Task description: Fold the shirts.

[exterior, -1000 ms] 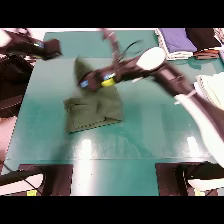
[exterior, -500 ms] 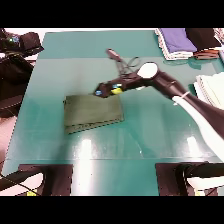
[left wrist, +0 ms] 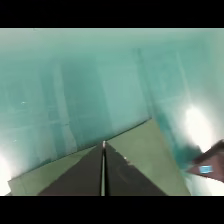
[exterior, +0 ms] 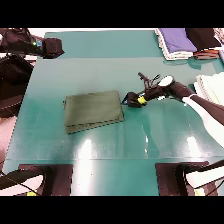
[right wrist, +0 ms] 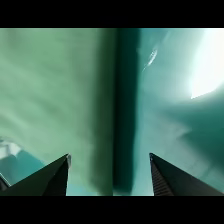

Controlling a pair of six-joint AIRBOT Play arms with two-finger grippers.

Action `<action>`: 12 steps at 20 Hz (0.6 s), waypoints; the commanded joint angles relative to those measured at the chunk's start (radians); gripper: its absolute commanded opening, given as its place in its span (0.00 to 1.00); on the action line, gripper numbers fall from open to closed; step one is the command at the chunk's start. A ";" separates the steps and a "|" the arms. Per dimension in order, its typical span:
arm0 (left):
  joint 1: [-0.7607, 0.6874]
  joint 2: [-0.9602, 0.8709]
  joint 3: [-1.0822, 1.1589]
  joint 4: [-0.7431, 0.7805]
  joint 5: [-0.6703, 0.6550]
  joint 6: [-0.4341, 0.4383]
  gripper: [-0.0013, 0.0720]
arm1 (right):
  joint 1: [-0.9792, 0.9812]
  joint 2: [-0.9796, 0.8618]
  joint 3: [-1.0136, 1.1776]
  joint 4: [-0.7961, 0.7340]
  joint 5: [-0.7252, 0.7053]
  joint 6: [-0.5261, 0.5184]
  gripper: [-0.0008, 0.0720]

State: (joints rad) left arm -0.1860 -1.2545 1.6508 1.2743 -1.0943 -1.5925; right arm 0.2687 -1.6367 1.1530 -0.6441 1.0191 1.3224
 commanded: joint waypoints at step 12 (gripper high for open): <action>-0.076 -0.006 0.000 -0.077 0.006 0.005 0.05 | 0.151 -0.206 0.445 -0.054 -0.070 0.002 0.04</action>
State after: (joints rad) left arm -0.2291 -1.2606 1.6508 1.2072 -1.0882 -1.5887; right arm 0.4583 -1.8515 1.5093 -0.6022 0.9188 1.3182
